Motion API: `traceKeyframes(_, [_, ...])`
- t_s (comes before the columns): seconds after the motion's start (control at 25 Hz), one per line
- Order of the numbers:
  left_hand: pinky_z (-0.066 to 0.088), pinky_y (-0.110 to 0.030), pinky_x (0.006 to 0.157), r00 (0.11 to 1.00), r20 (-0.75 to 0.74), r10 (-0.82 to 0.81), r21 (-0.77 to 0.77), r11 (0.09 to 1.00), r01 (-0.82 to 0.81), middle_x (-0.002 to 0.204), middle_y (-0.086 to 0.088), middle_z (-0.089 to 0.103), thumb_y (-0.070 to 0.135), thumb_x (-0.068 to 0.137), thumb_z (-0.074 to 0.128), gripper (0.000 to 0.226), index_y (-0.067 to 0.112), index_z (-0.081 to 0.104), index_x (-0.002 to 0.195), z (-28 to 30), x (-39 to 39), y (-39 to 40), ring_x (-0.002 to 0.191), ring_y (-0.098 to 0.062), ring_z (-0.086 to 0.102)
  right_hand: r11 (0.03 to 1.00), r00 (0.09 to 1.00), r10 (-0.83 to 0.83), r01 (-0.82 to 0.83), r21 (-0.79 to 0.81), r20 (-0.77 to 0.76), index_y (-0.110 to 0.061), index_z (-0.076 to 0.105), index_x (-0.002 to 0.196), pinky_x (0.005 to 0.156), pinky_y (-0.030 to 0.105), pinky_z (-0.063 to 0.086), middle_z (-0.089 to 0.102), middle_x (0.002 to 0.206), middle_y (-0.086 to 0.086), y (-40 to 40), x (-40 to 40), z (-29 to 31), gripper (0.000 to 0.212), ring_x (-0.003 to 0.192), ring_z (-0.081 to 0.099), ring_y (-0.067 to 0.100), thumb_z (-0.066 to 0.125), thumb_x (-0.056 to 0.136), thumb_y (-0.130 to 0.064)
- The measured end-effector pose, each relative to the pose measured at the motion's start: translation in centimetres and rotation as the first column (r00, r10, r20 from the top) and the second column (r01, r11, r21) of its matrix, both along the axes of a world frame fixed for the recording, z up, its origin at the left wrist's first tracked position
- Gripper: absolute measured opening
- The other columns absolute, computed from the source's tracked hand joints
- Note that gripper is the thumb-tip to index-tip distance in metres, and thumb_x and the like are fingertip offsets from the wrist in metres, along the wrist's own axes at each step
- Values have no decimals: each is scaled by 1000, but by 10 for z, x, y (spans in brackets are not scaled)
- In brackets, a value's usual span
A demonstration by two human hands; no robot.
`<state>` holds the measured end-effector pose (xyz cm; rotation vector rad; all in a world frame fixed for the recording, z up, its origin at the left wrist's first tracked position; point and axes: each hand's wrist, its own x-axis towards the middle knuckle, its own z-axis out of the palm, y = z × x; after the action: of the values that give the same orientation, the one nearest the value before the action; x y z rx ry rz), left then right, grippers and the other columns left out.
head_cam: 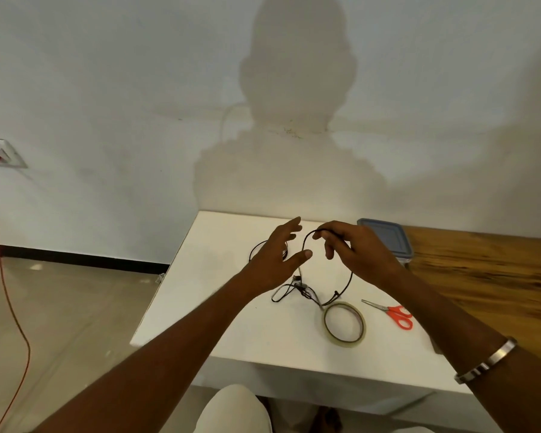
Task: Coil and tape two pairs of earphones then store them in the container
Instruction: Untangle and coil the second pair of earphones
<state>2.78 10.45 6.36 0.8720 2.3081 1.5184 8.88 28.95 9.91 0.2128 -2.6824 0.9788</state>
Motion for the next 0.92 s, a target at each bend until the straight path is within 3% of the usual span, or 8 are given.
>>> traceKeyframes(0.16, [43,-17,78,999,-3,-50,-35,998,50,106,8,69,29,100,47,16,24,62,104,11,1,-4,93,5,59,999,1000,-14,14,40,2,-25,65,103,61,23,45,64,66,-8,7,-1,-5,19,64,60,11,46,98,-26])
traceKeyframes(0.28, [45,-20,62,996,88,-34,-18,999,36,74,1,66,28,101,43,21,24,59,88,14,-1,-15,73,-13,68,992,995,-100,100,76,-6,-25,64,101,56,15,40,63,65,-7,17,-1,-13,19,60,58,11,45,99,-24])
traceKeyframes(0.4, [47,-18,56,995,97,-4,-42,999,8,62,8,54,31,99,50,24,21,65,84,19,-6,-31,56,-10,59,962,962,-266,269,45,-63,-20,65,96,52,13,38,61,63,-2,32,0,-18,19,55,55,10,46,99,-20])
traceKeyframes(0.52, [47,-22,54,997,71,32,-93,995,-25,65,1,52,34,98,51,27,22,68,81,22,-11,-38,56,-11,50,927,926,-367,372,47,-85,-15,66,92,62,27,50,59,67,-3,46,-1,-29,18,61,58,15,49,97,-17])
traceKeyframes(0.64, [43,-29,59,999,7,39,-135,990,-38,67,-6,53,38,97,50,27,30,67,78,22,-14,-38,62,-16,48,889,889,-424,372,269,171,-18,62,112,91,45,46,61,105,1,38,-3,-37,21,102,59,23,52,95,-21])
traceKeyframes(0.72, [41,-28,58,999,-14,47,-130,990,-48,63,1,52,38,97,50,26,29,67,80,22,-13,-35,60,-12,45,910,911,-318,215,355,264,-22,44,135,105,48,35,43,135,3,20,-2,-33,47,128,41,24,58,91,-23])
traceKeyframes(0.8, [35,-16,53,997,-64,36,-160,986,-46,54,13,49,36,97,51,24,26,67,82,26,-11,-31,50,-3,40,972,966,-50,-11,233,255,-24,35,142,109,38,33,38,141,-2,-6,-1,-23,59,132,34,16,59,89,-20])
traceKeyframes(0.92, [35,-17,52,997,-81,13,-183,983,-27,47,18,49,36,97,51,25,23,66,81,28,-12,-29,47,-2,40,989,956,143,-148,2,256,-23,51,129,87,8,42,65,113,-8,-38,-4,-7,37,101,56,-6,57,92,-22])
